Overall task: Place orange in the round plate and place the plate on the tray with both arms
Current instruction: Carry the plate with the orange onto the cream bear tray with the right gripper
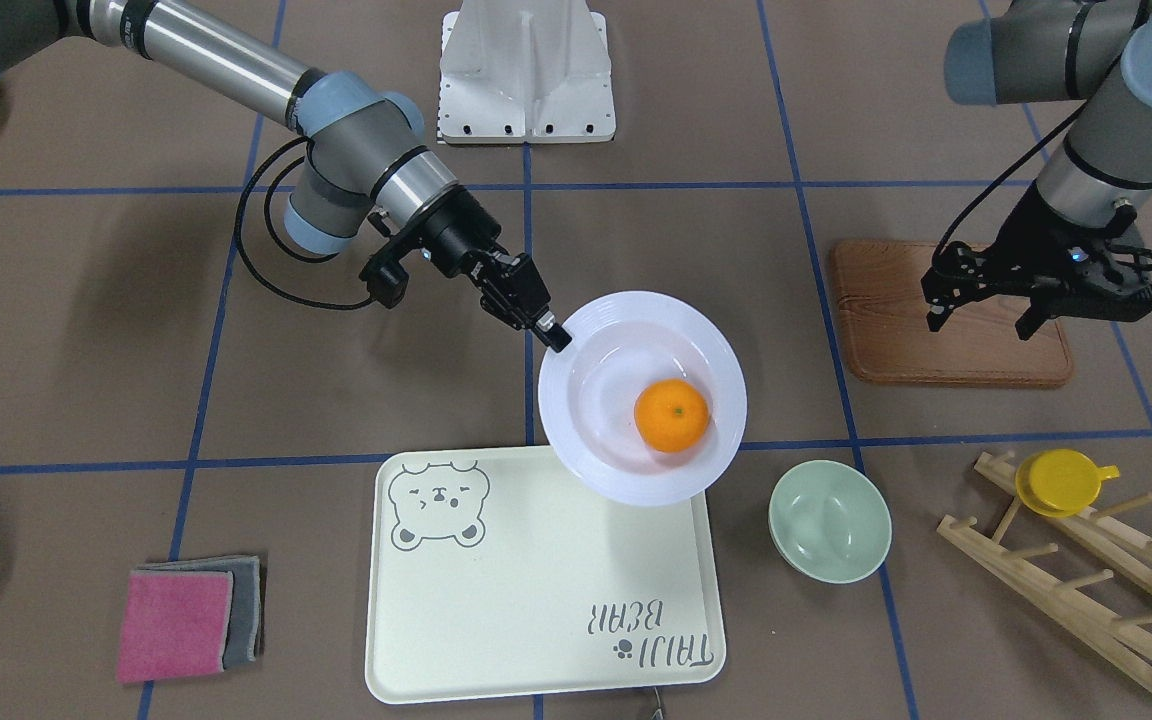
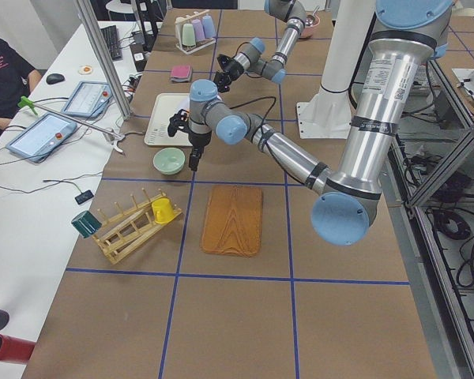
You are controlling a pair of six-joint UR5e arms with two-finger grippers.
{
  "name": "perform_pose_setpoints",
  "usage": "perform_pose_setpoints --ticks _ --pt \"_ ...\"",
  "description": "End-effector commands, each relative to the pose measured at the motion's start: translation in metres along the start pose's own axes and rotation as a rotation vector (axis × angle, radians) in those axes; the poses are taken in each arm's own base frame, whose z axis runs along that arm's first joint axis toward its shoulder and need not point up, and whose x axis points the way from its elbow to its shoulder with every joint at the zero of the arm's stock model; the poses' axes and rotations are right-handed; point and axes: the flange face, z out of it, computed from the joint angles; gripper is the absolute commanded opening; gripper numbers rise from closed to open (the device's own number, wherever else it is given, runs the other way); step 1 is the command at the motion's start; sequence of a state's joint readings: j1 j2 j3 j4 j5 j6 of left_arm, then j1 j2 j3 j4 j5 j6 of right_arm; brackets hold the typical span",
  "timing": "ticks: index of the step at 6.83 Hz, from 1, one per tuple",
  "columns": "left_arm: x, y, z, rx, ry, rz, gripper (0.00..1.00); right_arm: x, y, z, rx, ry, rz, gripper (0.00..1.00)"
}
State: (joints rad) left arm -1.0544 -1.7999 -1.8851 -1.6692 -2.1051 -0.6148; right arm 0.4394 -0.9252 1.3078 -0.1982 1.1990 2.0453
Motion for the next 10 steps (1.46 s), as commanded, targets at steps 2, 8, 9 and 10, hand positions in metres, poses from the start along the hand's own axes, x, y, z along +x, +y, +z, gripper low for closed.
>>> perform_pose_setpoints --ticks 2,8,9,10 --pt "-0.009 -0.002 0.003 -0.004 -0.011 0.014 0.96 0.025 -0.014 0.043 0.263 0.131 -0.005 0.00" --pt "-0.014 -0.004 0.000 0.005 -0.016 0.006 0.97 0.018 -0.049 0.062 0.361 0.289 -0.067 1.00" --pt "-0.016 -0.004 -0.001 0.005 -0.016 0.005 0.97 0.007 -0.052 0.059 0.260 0.400 -0.189 1.00" --pt "-0.018 -0.005 -0.002 0.009 -0.019 0.017 0.97 -0.008 -0.049 0.046 0.163 0.552 -0.349 1.00"
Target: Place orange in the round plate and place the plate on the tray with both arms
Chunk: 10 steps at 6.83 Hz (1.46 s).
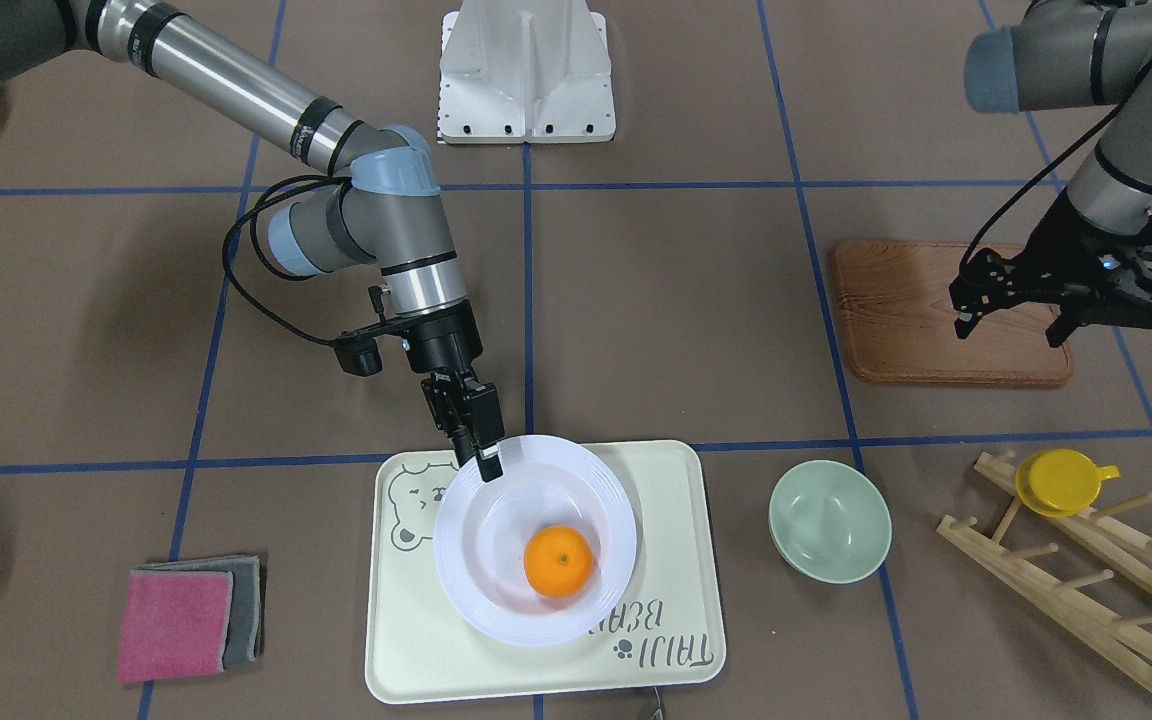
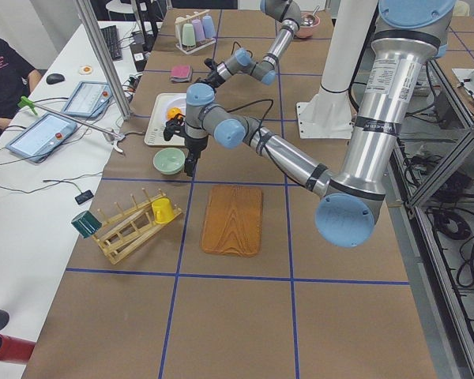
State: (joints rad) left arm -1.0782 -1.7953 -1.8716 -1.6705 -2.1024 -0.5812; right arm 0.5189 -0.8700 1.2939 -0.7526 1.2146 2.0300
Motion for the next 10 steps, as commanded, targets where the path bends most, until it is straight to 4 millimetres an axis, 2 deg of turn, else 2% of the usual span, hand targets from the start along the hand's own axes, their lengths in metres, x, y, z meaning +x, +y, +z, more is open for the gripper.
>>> perform_pose_setpoints --ticks 1,2,3,4,5,6,7,8,9,10 --pt "-0.006 -0.002 0.000 0.001 -0.007 0.007 0.97 -0.022 -0.018 -0.045 -0.180 0.212 -0.385 1.00" --pt "-0.011 -0.003 0.002 -0.002 -0.012 0.006 0.97 -0.016 -0.038 -0.077 -0.293 0.292 -0.599 1.00" --pt "-0.021 -0.005 0.009 -0.017 -0.019 0.036 0.97 -0.018 -0.083 -0.094 -0.420 0.385 -0.802 1.00" --pt "-0.046 -0.001 0.018 -0.043 -0.039 0.074 0.97 -0.034 -0.146 -0.107 -0.490 0.436 -0.904 1.00" --pt "-0.086 0.012 0.017 -0.059 -0.060 0.084 0.97 -0.048 -0.223 -0.116 -0.471 0.478 -0.929 1.00" --pt "-0.133 0.025 0.010 -0.083 -0.043 0.120 0.97 -0.047 -0.293 -0.129 -0.452 0.507 -0.959 1.00" --pt "-0.177 0.036 0.007 -0.101 -0.040 0.143 0.97 -0.017 -0.368 -0.146 -0.461 0.540 -0.902 1.00" --pt "-0.220 0.041 0.008 -0.116 -0.058 0.153 0.97 0.007 -0.436 -0.166 -0.546 0.530 -0.984 1.00" --pt "-0.254 0.046 0.008 -0.126 -0.073 0.142 0.97 0.039 -0.496 -0.182 -0.613 0.609 -1.032 1.00" --pt "-0.269 0.048 0.009 -0.131 -0.079 0.115 0.97 0.068 -0.545 -0.211 -0.626 0.632 -1.004 1.00"
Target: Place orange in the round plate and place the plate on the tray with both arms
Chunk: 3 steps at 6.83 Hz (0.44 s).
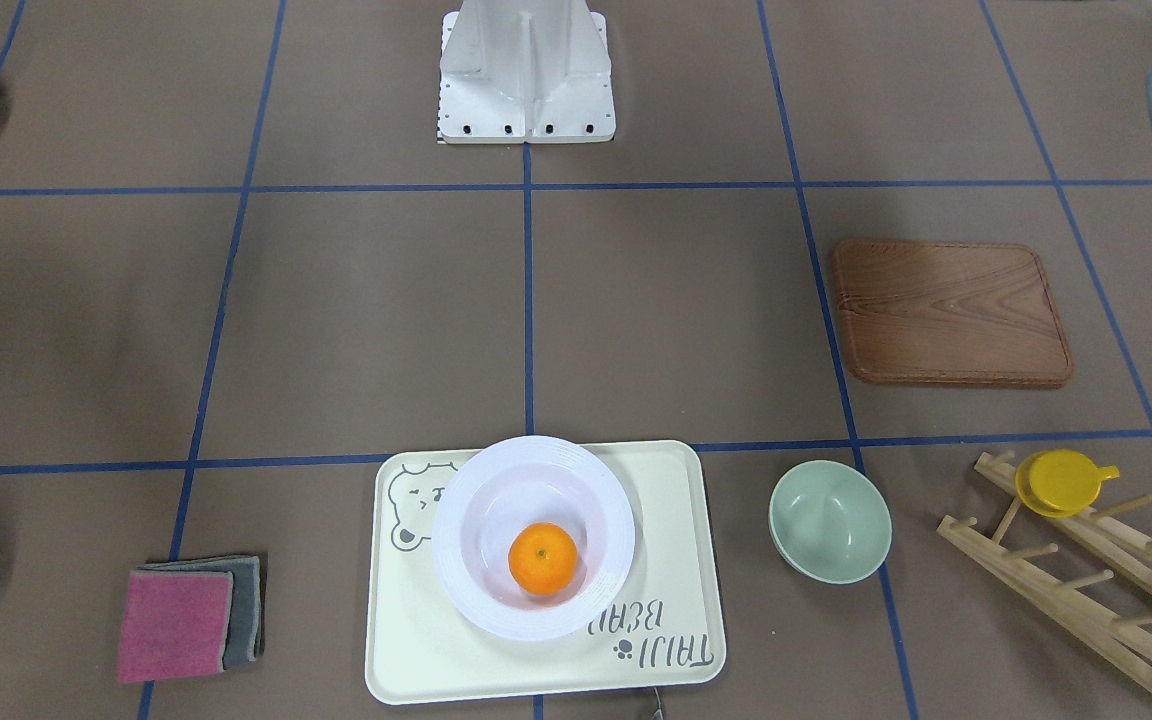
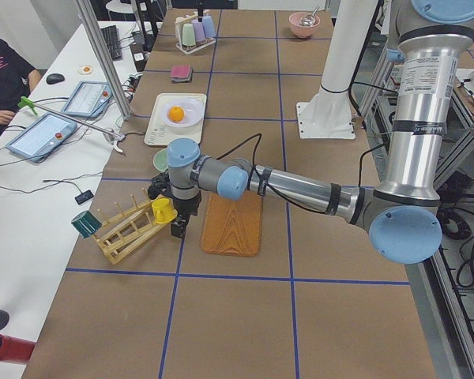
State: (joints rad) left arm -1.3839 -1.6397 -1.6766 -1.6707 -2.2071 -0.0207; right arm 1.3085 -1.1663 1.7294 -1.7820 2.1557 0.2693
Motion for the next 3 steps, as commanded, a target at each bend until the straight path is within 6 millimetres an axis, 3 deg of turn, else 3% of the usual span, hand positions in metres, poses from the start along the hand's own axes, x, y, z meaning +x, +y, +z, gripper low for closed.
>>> perform_pose_setpoints --ticks 1,2,3 --pt "-0.042 0.014 0.007 -0.020 0.003 -0.054 0.97 0.115 0.055 0.013 -0.124 -0.116 0.098 1.00" --pt "-0.053 0.020 0.011 -0.027 0.054 -0.089 0.97 0.159 0.096 0.025 -0.148 -0.167 0.188 1.00" --pt "-0.056 0.023 0.013 -0.032 0.074 -0.098 0.97 0.176 0.120 0.038 -0.173 -0.162 0.219 1.00"
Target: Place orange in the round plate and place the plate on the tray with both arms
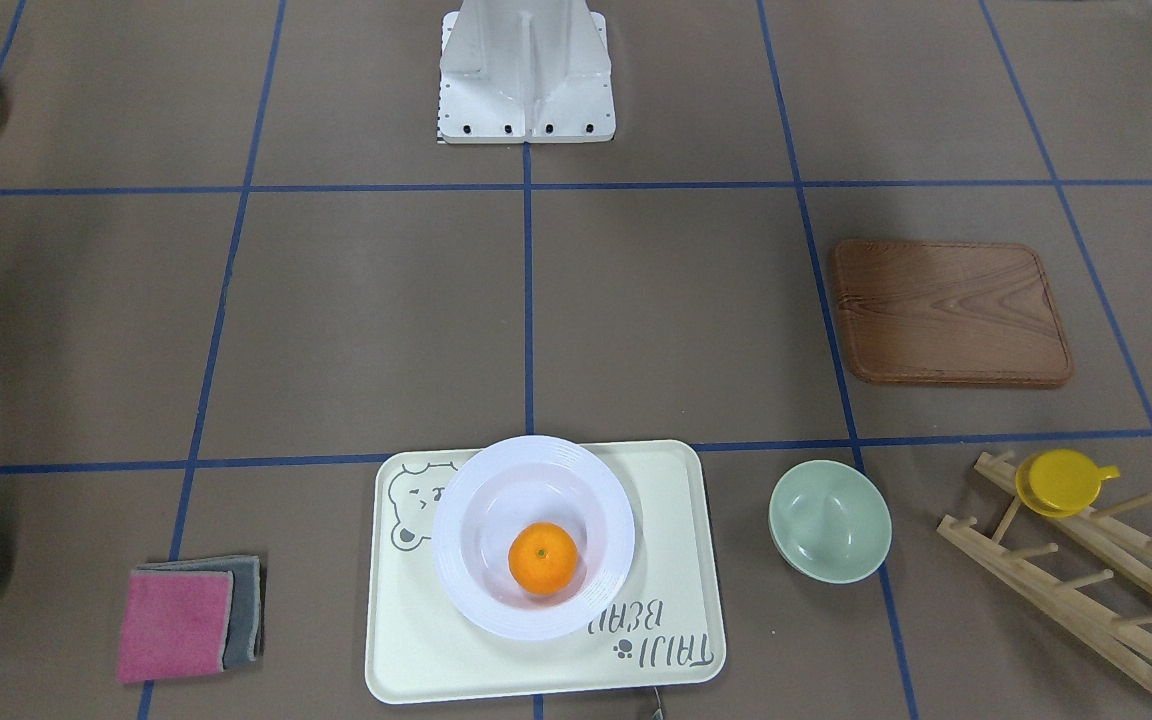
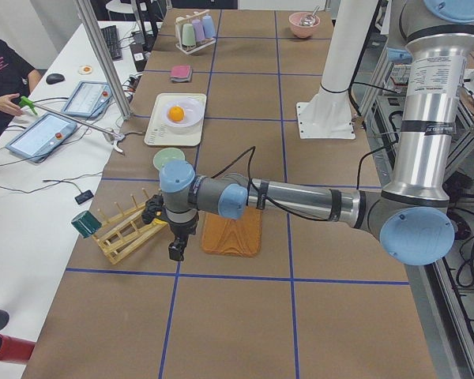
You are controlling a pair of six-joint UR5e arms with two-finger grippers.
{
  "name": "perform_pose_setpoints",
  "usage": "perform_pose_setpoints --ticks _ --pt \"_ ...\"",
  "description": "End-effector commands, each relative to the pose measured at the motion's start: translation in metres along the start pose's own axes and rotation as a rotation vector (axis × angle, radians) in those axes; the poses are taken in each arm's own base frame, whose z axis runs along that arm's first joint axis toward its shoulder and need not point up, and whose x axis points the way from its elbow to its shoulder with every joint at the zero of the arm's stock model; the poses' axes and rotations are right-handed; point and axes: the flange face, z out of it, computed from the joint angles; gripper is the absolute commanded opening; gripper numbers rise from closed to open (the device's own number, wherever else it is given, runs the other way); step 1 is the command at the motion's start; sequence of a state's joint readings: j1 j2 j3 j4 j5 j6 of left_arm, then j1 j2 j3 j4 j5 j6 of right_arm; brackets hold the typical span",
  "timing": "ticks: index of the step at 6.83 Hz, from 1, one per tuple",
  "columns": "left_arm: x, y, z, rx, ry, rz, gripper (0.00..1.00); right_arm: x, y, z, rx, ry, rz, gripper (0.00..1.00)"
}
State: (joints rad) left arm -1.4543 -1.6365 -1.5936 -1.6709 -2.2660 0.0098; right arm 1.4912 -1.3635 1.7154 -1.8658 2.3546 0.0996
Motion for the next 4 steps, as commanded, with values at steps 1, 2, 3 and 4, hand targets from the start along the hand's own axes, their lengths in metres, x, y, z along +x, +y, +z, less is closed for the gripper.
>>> perform_pose_setpoints --ticks 1,2,3,4 --pt "-0.0102 0.0094 0.0063 -0.013 0.031 -0.026 0.97 0.0420 0.0342 0.0190 -0.038 -0.028 0.073 1.00" --pt "-0.0103 0.0088 0.0064 -0.013 0.031 -0.029 0.97 0.0444 0.0366 0.0212 -0.028 -0.029 0.064 1.00" --pt "-0.0103 0.0088 0.0064 -0.013 0.031 -0.029 0.97 0.0470 0.0396 0.0238 -0.019 -0.031 0.045 1.00" --pt "-0.0106 0.0103 0.0069 -0.014 0.031 -0.029 0.97 0.0502 0.0438 0.0272 0.000 -0.037 0.022 1.00"
